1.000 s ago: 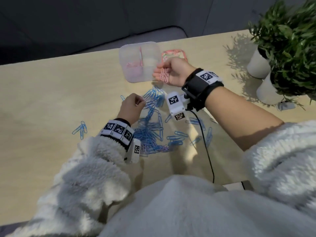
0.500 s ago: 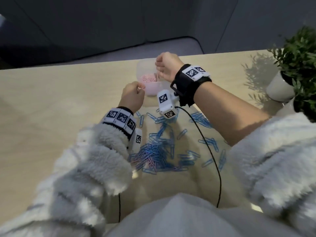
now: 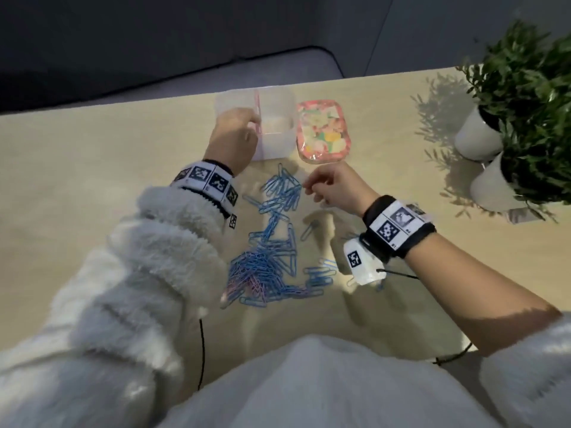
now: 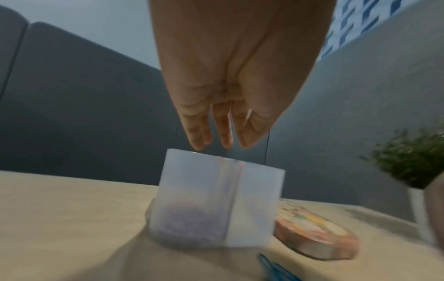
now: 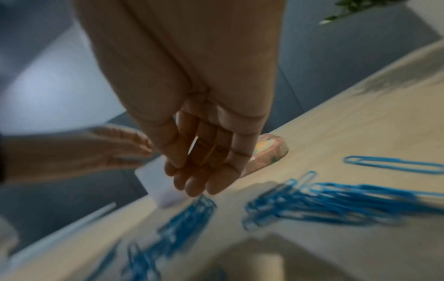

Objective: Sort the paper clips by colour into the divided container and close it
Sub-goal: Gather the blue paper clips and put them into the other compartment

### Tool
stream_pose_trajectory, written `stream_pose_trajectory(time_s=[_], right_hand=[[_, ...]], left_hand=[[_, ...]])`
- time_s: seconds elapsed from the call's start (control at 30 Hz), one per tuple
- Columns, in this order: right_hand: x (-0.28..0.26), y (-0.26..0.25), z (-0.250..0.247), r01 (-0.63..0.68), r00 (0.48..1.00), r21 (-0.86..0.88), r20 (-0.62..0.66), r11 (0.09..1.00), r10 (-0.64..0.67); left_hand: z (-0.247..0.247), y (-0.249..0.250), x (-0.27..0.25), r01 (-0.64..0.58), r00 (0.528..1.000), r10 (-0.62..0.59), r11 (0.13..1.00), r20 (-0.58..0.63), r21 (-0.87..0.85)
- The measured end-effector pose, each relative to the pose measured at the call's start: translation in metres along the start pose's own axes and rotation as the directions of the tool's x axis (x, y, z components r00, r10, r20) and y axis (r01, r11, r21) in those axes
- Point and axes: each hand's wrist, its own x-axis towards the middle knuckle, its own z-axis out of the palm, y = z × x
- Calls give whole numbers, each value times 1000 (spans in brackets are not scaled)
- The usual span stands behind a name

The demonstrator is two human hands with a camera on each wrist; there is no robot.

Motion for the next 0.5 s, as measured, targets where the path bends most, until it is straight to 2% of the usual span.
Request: stream_pose_trajectory(time_s=[0.07, 0.17, 0.27, 0.37, 0.5], right_hand=[[-11, 16, 13, 41, 998, -190, 52, 981, -32], [-27, 33, 37, 128, 983, -303, 162, 944, -82], [-37, 38, 53, 221, 961, -413, 248, 883, -124], [-43, 49, 51, 206, 976, -435, 151, 877, -154], [-50, 66, 34, 129, 989, -393, -16, 911, -147]], left_hand=[[6, 1, -33, -50, 999, 50, 999, 22, 2], [23, -2, -86, -94, 975, 89, 995, 202, 15], [41, -3, -126, -107, 937, 68, 990, 343, 96], [54, -2, -149, -130, 912, 46, 975, 408, 181], [56, -5, -160, -103, 933, -2, 956, 360, 274]])
